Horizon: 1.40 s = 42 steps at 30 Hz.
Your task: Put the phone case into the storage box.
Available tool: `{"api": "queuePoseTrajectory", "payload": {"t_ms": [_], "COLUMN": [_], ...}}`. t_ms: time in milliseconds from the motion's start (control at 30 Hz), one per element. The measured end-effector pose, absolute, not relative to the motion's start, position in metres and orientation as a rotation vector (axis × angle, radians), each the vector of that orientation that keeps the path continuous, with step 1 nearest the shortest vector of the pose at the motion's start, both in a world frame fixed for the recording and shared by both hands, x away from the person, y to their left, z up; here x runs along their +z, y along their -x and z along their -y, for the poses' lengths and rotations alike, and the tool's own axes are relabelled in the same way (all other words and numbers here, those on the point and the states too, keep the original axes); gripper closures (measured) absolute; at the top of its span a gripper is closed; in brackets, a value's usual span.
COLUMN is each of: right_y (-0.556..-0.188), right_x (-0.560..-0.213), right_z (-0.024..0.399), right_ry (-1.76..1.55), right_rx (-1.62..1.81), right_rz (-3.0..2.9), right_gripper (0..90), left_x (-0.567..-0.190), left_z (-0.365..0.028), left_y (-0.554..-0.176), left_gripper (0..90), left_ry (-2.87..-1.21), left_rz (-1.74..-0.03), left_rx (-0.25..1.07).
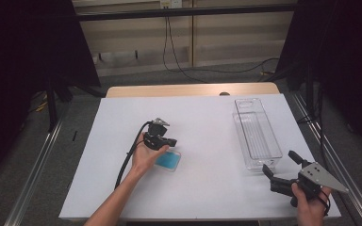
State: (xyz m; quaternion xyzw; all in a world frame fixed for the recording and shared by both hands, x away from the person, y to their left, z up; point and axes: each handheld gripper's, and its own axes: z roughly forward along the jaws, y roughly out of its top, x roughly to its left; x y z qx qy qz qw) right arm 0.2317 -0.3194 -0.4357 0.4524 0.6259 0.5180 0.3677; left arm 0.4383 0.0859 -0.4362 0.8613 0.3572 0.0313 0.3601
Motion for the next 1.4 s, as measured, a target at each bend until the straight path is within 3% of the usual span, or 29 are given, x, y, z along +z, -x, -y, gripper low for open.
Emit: {"api": "queuePoseTrajectory", "payload": {"t_ms": [1400], "right_y": [-0.228], "right_x": [-0.435], "right_z": [0.322], "right_ry": [-1.167], "right_rx": [1.329], "right_rz": [-1.604], "right_gripper": [0.0], "left_x": [-0.446], "left_z": [-0.084], "left_y": [-0.433], "left_gripper": [90.0], "left_ry": [-2.301], "left_rz": [-0.881], "left_rx": [0.043]}}
